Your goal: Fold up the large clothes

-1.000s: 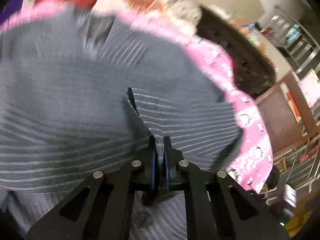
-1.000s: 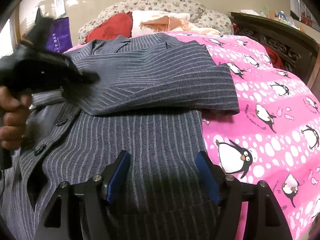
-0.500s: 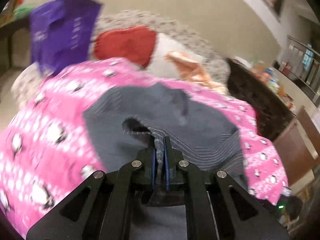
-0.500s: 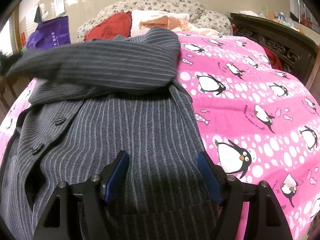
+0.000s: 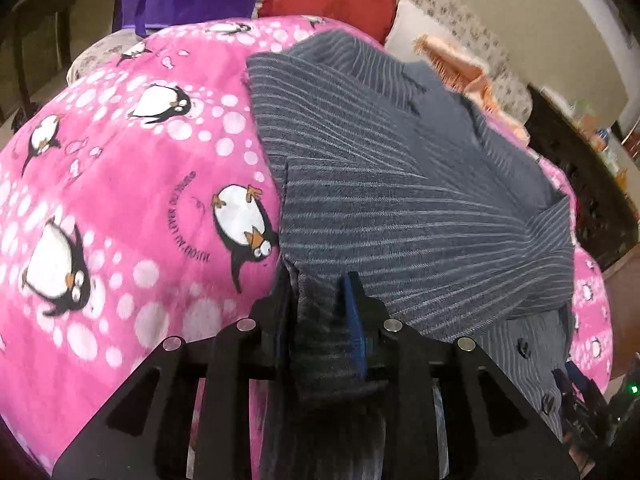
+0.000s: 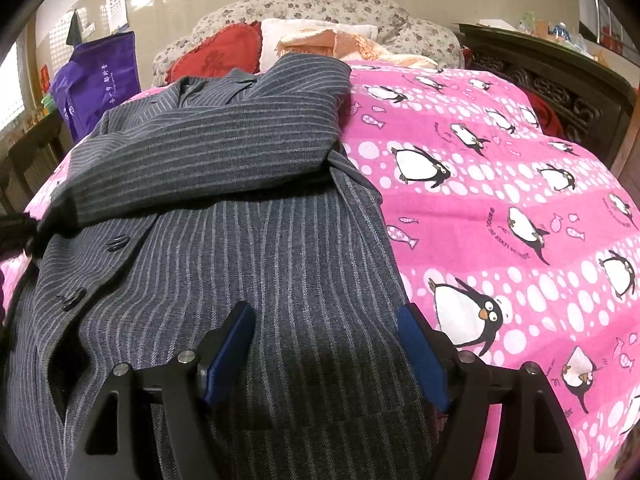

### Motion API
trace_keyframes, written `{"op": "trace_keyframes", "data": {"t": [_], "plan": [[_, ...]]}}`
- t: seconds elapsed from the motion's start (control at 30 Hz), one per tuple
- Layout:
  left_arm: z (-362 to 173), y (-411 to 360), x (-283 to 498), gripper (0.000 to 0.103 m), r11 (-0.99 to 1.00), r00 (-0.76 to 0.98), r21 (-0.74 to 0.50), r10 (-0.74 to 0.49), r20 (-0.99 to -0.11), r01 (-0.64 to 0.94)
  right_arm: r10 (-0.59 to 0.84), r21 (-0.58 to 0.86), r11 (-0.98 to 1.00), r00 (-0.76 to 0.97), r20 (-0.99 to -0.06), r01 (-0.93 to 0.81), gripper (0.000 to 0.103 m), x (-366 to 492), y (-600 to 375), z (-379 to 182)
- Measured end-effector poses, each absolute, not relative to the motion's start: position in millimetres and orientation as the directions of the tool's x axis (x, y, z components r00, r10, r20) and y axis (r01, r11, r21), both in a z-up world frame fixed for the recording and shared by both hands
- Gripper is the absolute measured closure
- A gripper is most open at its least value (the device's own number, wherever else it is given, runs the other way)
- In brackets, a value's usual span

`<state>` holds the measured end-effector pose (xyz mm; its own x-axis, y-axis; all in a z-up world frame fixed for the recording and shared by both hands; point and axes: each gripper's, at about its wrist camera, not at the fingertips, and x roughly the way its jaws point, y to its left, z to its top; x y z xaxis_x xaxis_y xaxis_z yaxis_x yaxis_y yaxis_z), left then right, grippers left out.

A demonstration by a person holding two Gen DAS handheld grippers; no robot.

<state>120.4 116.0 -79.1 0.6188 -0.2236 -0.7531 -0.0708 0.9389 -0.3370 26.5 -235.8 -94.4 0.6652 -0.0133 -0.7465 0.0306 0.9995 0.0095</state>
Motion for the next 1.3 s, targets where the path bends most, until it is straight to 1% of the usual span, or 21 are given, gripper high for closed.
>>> {"op": "trace_keyframes", "data": {"t": [0.1,0.17,0.3,0.4,0.47,0.5,0.53,0.57,0.67,0.73,0.77,0.8,0.83,0.87,0.9,0.97,1.03,1.13,1.23,1.3], "plan": [[-72,124,115,0.074,0.928,0.624,-0.361,-0.230,-0.747,-0.089,-0.015,0.009,0.999,0.663,-0.749,0.033,0.028,27,-237,-95],[-61,130,113,0.074,0.929,0.648,-0.352,-0.201,-0.735,-0.111,-0.016,0.010,0.999,0.661,-0.750,0.035,0.028,27,-238,-95],[-35,139,105,0.074,0.931,0.723,-0.342,-0.149,-0.674,-0.127,-0.012,0.015,0.999,0.660,-0.751,0.034,0.028,26,-238,-88],[-22,126,108,0.074,0.941,0.734,-0.336,-0.202,-0.648,-0.037,0.024,0.033,0.999,0.699,-0.714,0.000,0.030,31,-238,-65],[-22,110,113,0.076,0.951,0.726,-0.309,-0.228,-0.649,0.022,0.046,0.029,0.999,0.739,-0.672,-0.035,0.045,45,-236,-41],[-24,102,115,0.076,0.956,0.719,-0.291,-0.231,-0.656,0.041,0.065,0.035,0.998,0.753,-0.654,-0.056,0.050,56,-235,-30],[-27,96,116,0.077,0.960,0.715,-0.277,-0.226,-0.661,0.048,0.083,0.043,0.996,0.759,-0.646,-0.073,0.059,64,-233,-24],[-31,92,119,0.077,0.963,0.710,-0.264,-0.219,-0.669,0.049,0.117,0.055,0.993,0.763,-0.636,-0.107,0.066,80,-230,-15],[-49,89,128,0.077,0.962,0.684,-0.272,-0.200,-0.702,0.002,0.171,0.047,0.982,0.757,-0.630,-0.183,0.067,123,-218,-3],[-57,92,132,0.077,0.959,0.671,-0.281,-0.187,-0.717,-0.033,0.233,0.085,0.968,0.718,-0.656,-0.236,0.067,145,-213,-11],[-60,94,133,0.077,0.956,0.666,-0.289,-0.188,-0.722,-0.043,0.245,0.083,0.962,0.683,-0.688,-0.261,0.067,159,-213,-22],[-64,95,134,0.077,0.955,0.659,-0.293,-0.189,-0.728,-0.050,0.231,0.067,0.962,0.657,-0.718,-0.264,0.068,166,-214,-33],[-67,95,134,0.077,0.954,0.653,-0.295,-0.194,-0.732,-0.047,0.167,0.007,0.969,0.629,-0.759,-0.249,0.073,172,-221,-53],[-70,93,136,0.077,0.955,0.645,-0.296,-0.205,-0.736,-0.035,0.124,-0.033,0.971,0.614,-0.779,-0.238,0.075,172,-229,-66],[-73,90,137,0.077,0.955,0.638,-0.296,-0.213,-0.740,-0.024,0.104,-0.052,0.972,0.617,-0.780,-0.229,0.075,168,-238,-76],[-78,80,139,0.077,0.966,0.642,-0.259,-0.193,-0.742,-0.008,0.133,-0.017,0.976,0.662,-0.737,-0.216,0.075,155,-257,-80],[-81,75,139,0.076,0.973,0.658,-0.229,-0.162,-0.736,-0.017,0.131,0.006,0.982,0.665,-0.735,-0.187,0.074,154,-264,-78],[-84,76,137,0.076,0.973,0.676,-0.229,-0.150,-0.722,-0.028,0.127,0.045,0.989,0.657,-0.743,-0.140,0.074,159,-271,-68],[-87,83,136,0.076,0.962,0.677,-0.270,-0.176,-0.715,-0.034,0.173,0.104,0.985,0.717,-0.675,-0.140,0.074,164,-264,-38],[-87,84,136,0.076,0.962,0.677,-0.270,-0.173,-0.715,-0.039,0.250,0.146,0.968,0.715,-0.653,-0.205,0.074,175,-249,-28]]}}
